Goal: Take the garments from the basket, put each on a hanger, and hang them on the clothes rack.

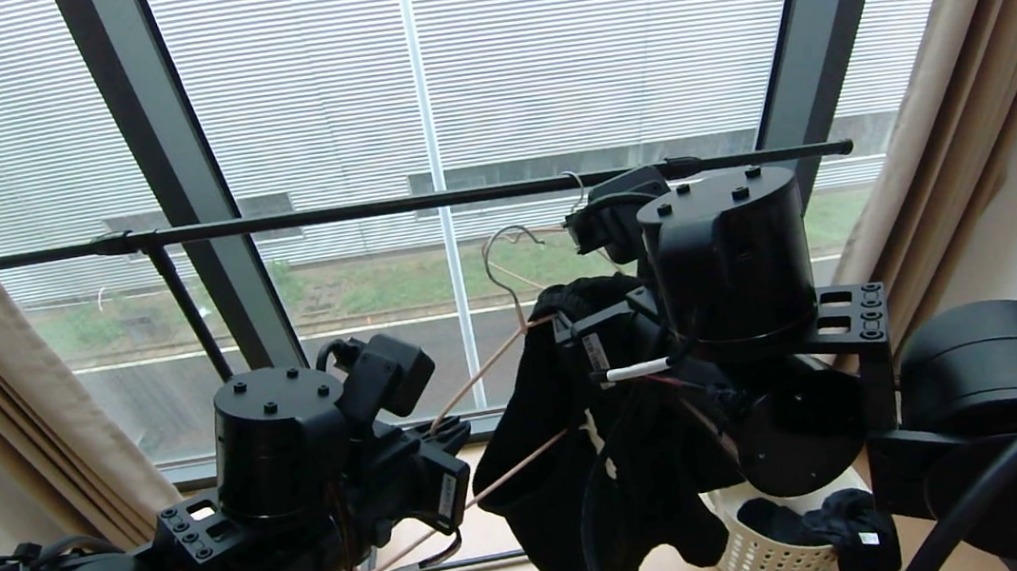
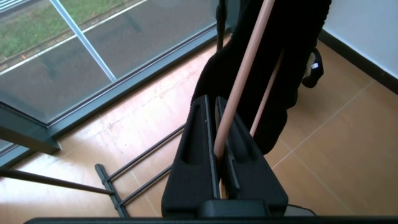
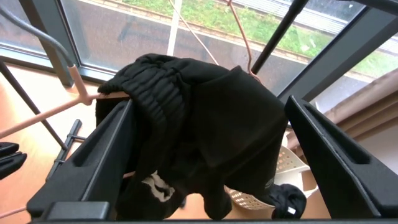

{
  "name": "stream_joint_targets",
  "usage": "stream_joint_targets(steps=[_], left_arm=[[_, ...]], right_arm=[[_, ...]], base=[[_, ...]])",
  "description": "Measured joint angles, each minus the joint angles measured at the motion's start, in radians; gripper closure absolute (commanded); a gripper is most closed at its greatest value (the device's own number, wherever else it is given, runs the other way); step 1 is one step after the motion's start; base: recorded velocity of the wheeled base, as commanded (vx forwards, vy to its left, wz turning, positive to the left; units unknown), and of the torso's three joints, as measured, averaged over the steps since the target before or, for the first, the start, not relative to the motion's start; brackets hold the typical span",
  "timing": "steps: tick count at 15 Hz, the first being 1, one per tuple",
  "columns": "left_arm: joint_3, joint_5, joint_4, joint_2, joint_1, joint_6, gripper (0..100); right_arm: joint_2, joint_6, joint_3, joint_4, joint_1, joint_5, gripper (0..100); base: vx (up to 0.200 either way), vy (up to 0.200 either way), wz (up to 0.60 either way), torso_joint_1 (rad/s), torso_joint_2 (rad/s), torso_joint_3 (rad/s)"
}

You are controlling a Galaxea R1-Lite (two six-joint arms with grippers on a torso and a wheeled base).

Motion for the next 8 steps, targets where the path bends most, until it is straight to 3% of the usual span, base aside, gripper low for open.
stream_joint_targets(steps=[8], left_arm=[[0.027,0.0,-0.044,-0.003,0.003,-0.018,100]], right_arm=[[-0.023,-0.002,0.021,0.0,0.011,0.013,0]], base=[[0.0,0.0,0.0,0.0,0.0,0.0]])
